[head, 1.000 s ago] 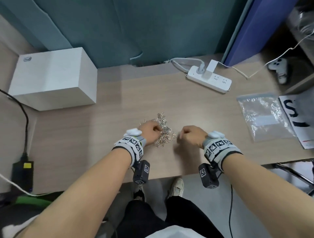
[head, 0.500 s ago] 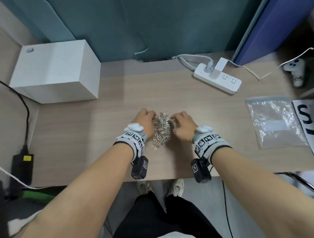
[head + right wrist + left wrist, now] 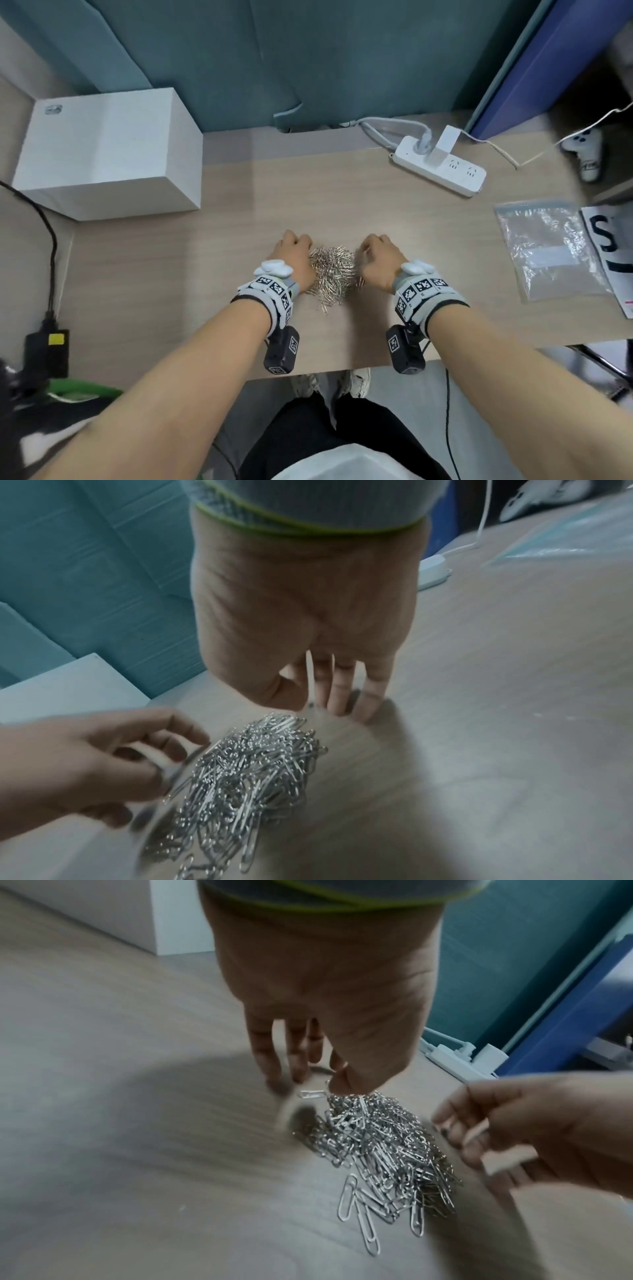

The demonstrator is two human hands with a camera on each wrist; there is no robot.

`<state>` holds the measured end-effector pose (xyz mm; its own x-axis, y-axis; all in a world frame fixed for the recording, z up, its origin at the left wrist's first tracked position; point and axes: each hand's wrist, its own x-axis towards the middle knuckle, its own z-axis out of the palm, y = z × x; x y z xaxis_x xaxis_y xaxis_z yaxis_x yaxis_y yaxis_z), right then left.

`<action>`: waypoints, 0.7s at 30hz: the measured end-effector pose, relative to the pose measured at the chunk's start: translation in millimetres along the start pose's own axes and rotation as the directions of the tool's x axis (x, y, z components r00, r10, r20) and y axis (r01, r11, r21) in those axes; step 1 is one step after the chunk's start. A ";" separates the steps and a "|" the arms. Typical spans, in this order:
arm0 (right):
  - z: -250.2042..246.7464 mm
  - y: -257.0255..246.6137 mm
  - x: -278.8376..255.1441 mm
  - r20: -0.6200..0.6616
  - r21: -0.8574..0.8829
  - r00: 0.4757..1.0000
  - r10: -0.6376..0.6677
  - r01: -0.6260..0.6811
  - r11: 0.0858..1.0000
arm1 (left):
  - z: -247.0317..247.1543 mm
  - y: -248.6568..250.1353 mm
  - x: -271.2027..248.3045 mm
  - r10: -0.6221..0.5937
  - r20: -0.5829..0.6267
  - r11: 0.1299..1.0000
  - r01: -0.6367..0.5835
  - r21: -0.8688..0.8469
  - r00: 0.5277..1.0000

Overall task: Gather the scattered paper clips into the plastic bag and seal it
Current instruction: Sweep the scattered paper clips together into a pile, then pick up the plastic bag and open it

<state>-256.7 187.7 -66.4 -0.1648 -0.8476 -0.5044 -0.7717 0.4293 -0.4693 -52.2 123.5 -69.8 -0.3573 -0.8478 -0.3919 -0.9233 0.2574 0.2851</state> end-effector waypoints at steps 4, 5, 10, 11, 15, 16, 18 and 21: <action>6.6 -8.0 -16.6 0.111 0.090 0.992 0.058 -0.068 0.994 | 6.7 0.0 -8.1 -0.006 0.104 0.993 0.018 -0.113 0.995; 6.6 -13.1 -19.2 0.094 0.124 0.995 0.046 -0.057 0.991 | 6.0 2.9 -8.4 0.028 0.118 0.992 -0.013 -0.127 0.993; -15.8 -11.6 -31.6 -0.057 0.076 0.995 0.082 -0.078 0.994 | -12.5 21.7 -2.6 0.030 0.055 0.996 -0.025 -0.086 0.998; -24.7 -4.0 -35.1 -0.081 0.036 0.992 0.093 -0.091 0.995 | -17.1 27.3 0.2 0.033 0.054 0.997 -0.029 -0.076 0.998; -61.5 40.6 -45.0 -0.154 -0.049 0.967 0.202 -0.212 0.976 | -28.7 54.1 11.5 0.091 0.081 0.995 -0.087 -0.049 0.993; -69.9 52.7 -45.9 -0.171 -0.055 0.956 0.238 -0.250 0.967 | -30.6 62.1 15.9 0.097 0.095 0.994 -0.092 -0.050 0.991; -91.0 83.0 -48.7 -0.210 -0.062 0.936 0.283 -0.302 0.951 | -32.1 88.5 25.1 0.108 0.130 0.993 -0.101 -0.057 0.986; -119.9 133.9 -48.1 -0.268 -0.068 0.909 0.320 -0.349 0.934 | -22.9 130.0 39.6 0.140 0.156 0.990 -0.133 -0.057 0.978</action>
<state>-425.7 248.5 -18.1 -0.5614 -0.7163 -0.4145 -0.7056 0.6760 -0.2126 -183.2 112.8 -28.3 -0.5007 -0.7204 -0.4800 -0.8582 0.3404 0.3843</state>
